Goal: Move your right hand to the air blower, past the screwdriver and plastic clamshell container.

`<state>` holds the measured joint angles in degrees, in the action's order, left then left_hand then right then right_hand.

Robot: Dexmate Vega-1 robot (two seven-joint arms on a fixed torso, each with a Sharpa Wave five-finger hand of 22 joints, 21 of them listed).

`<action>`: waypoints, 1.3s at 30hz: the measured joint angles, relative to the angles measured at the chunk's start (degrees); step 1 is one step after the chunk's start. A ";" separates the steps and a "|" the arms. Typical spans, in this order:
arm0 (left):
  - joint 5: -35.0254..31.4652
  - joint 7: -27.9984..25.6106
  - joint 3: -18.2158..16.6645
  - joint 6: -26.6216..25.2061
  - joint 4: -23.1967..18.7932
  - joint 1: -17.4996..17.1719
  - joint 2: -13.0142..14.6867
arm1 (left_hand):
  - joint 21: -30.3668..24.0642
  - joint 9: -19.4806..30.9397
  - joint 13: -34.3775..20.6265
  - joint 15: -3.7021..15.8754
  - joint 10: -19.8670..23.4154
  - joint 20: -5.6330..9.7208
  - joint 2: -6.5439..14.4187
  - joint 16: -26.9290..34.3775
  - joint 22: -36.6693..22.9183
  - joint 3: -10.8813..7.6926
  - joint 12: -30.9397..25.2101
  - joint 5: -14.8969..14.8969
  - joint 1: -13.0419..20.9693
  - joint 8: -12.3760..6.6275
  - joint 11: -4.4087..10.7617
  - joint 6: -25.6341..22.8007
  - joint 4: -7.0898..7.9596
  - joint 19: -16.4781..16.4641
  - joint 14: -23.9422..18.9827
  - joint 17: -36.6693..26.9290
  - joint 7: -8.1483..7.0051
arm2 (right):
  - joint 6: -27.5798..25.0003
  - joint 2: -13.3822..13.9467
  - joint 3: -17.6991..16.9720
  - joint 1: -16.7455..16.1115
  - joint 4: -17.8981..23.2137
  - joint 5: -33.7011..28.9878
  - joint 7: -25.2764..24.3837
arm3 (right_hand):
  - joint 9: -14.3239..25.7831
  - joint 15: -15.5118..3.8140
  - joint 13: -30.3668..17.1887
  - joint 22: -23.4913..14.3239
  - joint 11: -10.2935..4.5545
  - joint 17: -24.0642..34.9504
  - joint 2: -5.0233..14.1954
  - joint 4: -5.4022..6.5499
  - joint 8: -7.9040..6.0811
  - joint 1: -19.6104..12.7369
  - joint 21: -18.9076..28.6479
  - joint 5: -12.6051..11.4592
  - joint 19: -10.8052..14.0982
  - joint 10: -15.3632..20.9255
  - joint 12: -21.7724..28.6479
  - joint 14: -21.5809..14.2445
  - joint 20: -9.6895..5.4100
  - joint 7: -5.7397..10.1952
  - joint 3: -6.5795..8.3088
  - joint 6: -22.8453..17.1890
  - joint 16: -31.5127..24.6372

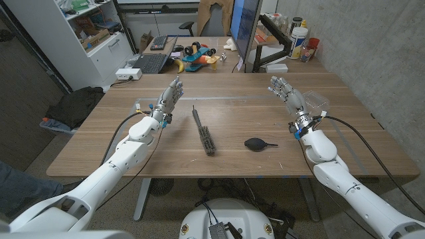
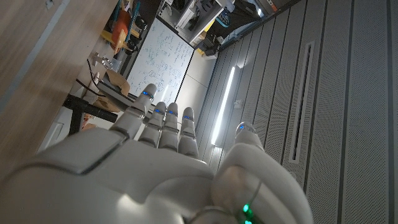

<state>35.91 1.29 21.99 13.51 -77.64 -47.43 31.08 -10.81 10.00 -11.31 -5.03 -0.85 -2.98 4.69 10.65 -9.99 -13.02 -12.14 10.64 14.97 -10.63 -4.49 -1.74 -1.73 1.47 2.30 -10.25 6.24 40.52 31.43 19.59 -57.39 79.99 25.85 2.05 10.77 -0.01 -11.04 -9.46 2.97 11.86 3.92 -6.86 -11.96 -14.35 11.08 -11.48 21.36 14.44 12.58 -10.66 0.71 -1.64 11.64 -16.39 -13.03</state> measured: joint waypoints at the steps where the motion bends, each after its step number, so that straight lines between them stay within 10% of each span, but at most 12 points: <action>1: 0.00 0.01 0.01 -0.02 -0.07 0.00 0.04 | 0.00 0.00 0.00 0.00 0.00 0.00 0.00 0.00 0.00 0.00 0.00 0.00 0.00 0.00 0.00 0.00 0.00 0.00 0.00 0.00 0.00 | 0.05 0.09 0.00 -0.13 0.23 -0.20 -0.10 | 0.00 0.00 0.00 0.00 0.00 0.00 0.00 0.00 0.00 0.00 0.00 0.00 0.00 0.00 0.00 0.00 0.00 0.00 0.00 0.00 0.00; 39: -0.42 -0.79 0.01 -1.28 -1.99 -0.66 1.01 | 0.00 0.20 0.00 0.00 0.00 0.01 0.31 0.00 0.00 -0.18 0.00 0.00 -0.31 0.00 0.00 -0.21 -0.17 -0.01 0.00 0.00 -0.21 | 1.52 2.33 -1.16 -3.24 3.55 -7.05 -3.77 | 0.00 -0.71 -0.30 0.00 -0.51 -0.15 -0.37 0.07 0.00 0.37 0.44 -0.63 2.75 1.54 -0.02 -2.77 -0.08 0.62 -0.07 -0.61 -0.44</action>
<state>35.49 0.51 22.00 12.23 -79.64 -48.09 32.09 -10.81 10.21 -11.31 -5.03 -0.85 -2.97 5.00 10.65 -9.99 -13.21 -12.14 10.64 14.66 -10.63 -4.49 -1.95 -1.90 1.47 2.30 -10.25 6.03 42.04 33.76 18.43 -60.63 83.54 18.80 -1.72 10.77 -0.72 -11.34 -9.46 2.46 11.71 3.54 -6.79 -11.96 -13.98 11.52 -12.11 24.12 15.98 12.56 -13.43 0.62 -1.02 11.57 -17.00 -13.46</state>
